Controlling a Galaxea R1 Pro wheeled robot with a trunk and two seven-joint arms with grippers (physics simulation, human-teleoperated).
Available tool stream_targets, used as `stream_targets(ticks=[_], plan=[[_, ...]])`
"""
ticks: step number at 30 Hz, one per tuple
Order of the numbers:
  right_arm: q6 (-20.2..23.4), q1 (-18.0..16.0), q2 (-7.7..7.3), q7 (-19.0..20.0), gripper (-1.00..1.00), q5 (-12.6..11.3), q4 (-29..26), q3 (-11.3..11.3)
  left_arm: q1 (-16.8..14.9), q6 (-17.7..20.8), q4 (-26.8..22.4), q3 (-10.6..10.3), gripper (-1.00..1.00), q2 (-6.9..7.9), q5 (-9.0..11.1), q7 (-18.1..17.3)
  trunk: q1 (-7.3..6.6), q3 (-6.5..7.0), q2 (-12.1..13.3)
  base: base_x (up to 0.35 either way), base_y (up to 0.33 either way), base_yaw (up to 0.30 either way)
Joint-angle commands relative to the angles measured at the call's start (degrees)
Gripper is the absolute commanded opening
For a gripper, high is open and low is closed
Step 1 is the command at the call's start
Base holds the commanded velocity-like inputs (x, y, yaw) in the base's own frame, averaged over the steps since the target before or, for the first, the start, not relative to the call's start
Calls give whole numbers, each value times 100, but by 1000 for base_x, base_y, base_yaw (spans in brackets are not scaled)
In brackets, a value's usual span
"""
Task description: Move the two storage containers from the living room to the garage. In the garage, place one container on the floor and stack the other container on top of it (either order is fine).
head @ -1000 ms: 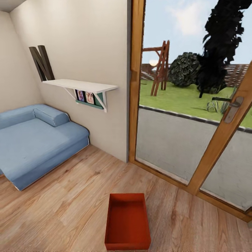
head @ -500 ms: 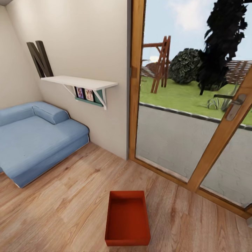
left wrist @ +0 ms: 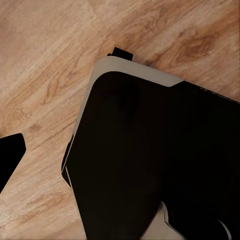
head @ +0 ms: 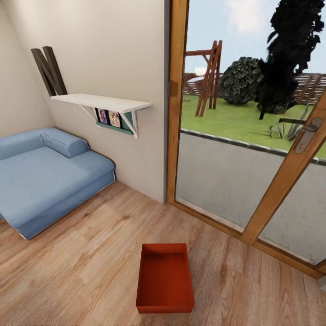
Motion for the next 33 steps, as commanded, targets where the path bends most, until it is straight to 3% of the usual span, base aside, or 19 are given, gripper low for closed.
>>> stream_targets(ticks=[1, 13, 18, 21, 33], plan=[[-34, -7, 3, -2, 100, -55, 17, 48, -3, -16, 2, -49, 100, -2, 44, 19, 2, -18, -9, 0, 0, 0], [15, -7, 3, 17, 100, -62, 17, 65, -3, -5, 2, -49, 100, -2, 44, 16, 2, -129, -9, 0, 0, 0], [238, -7, 3, 193, 100, -63, 17, 73, -3, 102, 2, -49, 100, 18, 44, 6, 2, -175, -9, 0, 0, -37], [552, -7, 1, 539, 100, -56, 17, 73, -3, 324, -4, -54, 100, 24, 29, -41, 2, -203, -9, 0, 0, -73], [590, -7, 3, 611, 100, -55, 17, 66, -3, 356, -7, -58, 100, 25, 21, -52, 2, -313, -9, 0, 0, -81]])
